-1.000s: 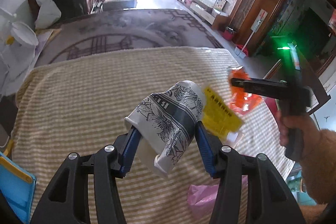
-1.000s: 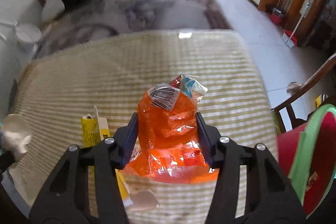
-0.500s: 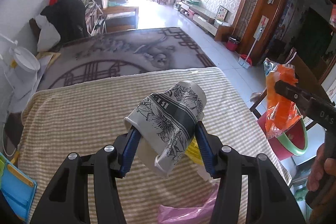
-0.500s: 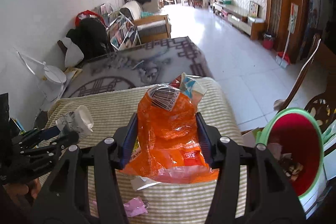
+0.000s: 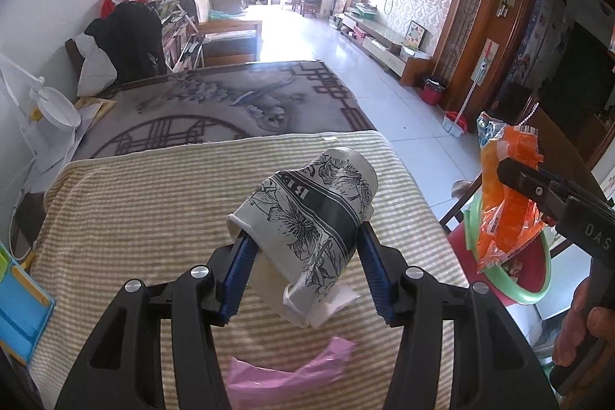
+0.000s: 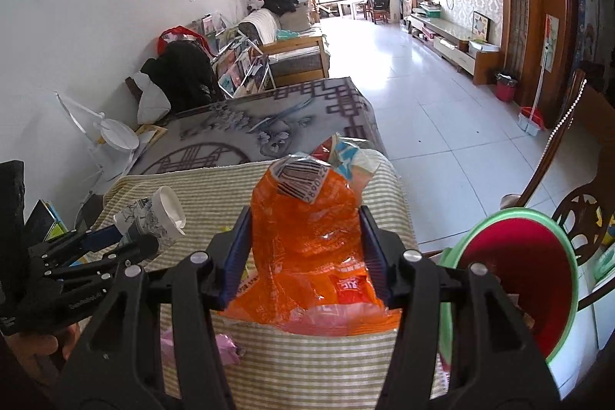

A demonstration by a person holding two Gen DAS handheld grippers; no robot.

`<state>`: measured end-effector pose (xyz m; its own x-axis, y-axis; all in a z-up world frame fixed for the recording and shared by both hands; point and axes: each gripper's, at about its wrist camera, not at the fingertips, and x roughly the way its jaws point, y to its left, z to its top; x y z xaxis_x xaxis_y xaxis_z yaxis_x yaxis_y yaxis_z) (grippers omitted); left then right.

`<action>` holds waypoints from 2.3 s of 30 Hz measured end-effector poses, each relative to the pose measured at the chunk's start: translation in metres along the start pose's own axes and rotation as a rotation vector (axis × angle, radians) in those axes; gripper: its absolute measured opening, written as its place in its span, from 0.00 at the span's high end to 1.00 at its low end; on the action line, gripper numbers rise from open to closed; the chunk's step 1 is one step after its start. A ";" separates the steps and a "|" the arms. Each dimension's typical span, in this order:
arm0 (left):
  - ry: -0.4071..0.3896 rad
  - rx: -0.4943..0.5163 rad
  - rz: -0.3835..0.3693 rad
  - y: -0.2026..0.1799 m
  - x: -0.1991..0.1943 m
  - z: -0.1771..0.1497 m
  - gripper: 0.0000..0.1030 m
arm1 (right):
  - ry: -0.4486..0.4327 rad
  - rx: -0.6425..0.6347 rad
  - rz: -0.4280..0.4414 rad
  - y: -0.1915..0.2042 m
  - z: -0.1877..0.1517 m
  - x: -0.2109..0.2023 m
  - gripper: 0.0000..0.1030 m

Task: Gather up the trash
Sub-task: 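Carry the paper cup and orange bag over the red bin with both tools, then open both tools to drop the cup and orange bag into the bin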

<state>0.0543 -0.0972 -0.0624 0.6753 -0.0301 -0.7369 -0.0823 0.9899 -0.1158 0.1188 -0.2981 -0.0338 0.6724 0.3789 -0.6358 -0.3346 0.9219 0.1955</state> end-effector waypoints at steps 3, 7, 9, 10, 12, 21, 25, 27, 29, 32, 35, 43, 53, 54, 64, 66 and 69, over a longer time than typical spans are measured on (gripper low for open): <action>-0.004 0.007 0.000 -0.016 -0.001 -0.001 0.51 | -0.005 0.000 0.006 -0.014 -0.001 -0.007 0.49; -0.010 0.028 -0.006 -0.039 -0.003 -0.002 0.51 | -0.013 0.007 0.005 -0.027 -0.003 -0.014 0.49; -0.009 0.037 -0.009 -0.048 -0.003 -0.002 0.51 | -0.016 0.013 0.003 -0.034 -0.004 -0.017 0.49; -0.008 0.042 -0.011 -0.055 -0.003 -0.002 0.51 | -0.018 0.018 0.002 -0.040 -0.005 -0.020 0.49; -0.008 0.049 -0.015 -0.064 -0.004 -0.002 0.51 | -0.019 0.026 -0.003 -0.047 -0.006 -0.023 0.49; 0.001 0.095 -0.035 -0.107 -0.001 -0.003 0.51 | -0.037 0.077 -0.036 -0.090 -0.016 -0.043 0.48; 0.005 0.118 -0.055 -0.128 0.003 -0.001 0.51 | -0.046 0.091 -0.061 -0.109 -0.019 -0.053 0.48; 0.009 0.130 -0.069 -0.139 0.006 0.001 0.51 | -0.049 0.100 -0.078 -0.119 -0.022 -0.058 0.48; 0.015 0.143 -0.087 -0.152 0.010 0.002 0.51 | -0.050 0.109 -0.090 -0.130 -0.024 -0.062 0.48; 0.031 0.156 -0.122 -0.170 0.017 0.003 0.51 | -0.050 0.128 -0.113 -0.148 -0.028 -0.068 0.48; 0.043 0.172 -0.146 -0.187 0.025 0.005 0.51 | -0.047 0.147 -0.134 -0.164 -0.031 -0.071 0.48; 0.076 0.229 -0.212 -0.235 0.047 0.009 0.51 | -0.035 0.198 -0.186 -0.210 -0.038 -0.081 0.48; 0.125 0.294 -0.257 -0.280 0.075 0.011 0.50 | 0.001 0.225 -0.205 -0.246 -0.048 -0.081 0.48; 0.133 0.299 -0.260 -0.283 0.079 0.011 0.50 | 0.008 0.229 -0.206 -0.249 -0.050 -0.080 0.48; 0.183 0.334 -0.291 -0.303 0.099 0.009 0.48 | 0.023 0.250 -0.212 -0.263 -0.054 -0.077 0.48; 0.207 0.339 -0.311 -0.305 0.104 0.009 0.43 | 0.031 0.248 -0.194 -0.263 -0.054 -0.073 0.45; 0.203 0.332 -0.308 -0.298 0.105 0.008 0.31 | 0.037 0.243 -0.198 -0.258 -0.051 -0.065 0.29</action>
<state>0.1557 -0.3944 -0.0993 0.4723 -0.3221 -0.8205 0.3589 0.9205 -0.1547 0.1277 -0.5646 -0.0805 0.6826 0.1911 -0.7054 -0.0290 0.9715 0.2351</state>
